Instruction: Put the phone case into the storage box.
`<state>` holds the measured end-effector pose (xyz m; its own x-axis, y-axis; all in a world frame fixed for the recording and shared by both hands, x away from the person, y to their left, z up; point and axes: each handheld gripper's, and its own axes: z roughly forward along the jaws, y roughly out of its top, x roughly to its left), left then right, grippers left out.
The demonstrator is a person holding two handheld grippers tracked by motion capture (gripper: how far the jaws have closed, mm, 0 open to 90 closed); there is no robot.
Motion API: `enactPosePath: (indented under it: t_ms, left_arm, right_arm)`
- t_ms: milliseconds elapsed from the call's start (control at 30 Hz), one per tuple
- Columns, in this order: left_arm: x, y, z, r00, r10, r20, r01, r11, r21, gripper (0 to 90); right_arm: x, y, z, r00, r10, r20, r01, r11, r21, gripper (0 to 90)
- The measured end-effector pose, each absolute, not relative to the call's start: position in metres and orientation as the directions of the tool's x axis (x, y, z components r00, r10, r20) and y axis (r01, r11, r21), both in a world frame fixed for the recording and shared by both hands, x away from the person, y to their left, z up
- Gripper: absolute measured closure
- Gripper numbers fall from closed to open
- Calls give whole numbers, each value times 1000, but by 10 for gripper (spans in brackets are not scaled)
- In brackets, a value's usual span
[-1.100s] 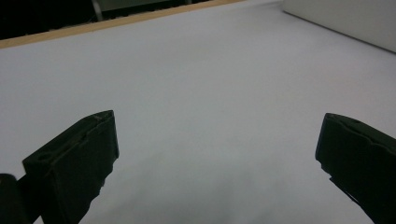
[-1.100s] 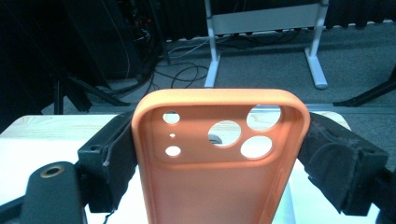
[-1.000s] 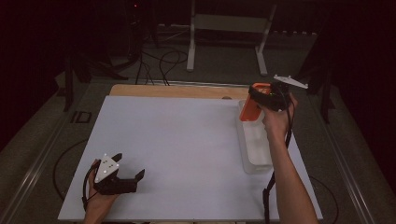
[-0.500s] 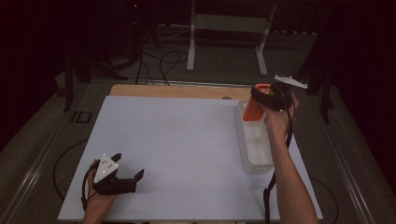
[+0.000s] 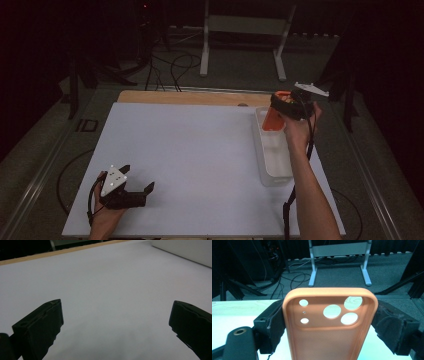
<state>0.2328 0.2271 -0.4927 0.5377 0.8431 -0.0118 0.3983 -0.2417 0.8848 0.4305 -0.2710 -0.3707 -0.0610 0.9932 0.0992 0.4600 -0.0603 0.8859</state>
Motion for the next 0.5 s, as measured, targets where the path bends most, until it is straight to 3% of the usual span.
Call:
enactPosePath:
  t_ms: [500]
  left_arm:
    - [233,227,-496,536,844,-16,405,-241,882,4]
  right_arm:
    - [437,-271,-376,-52,994,95,464,-61,884,166]
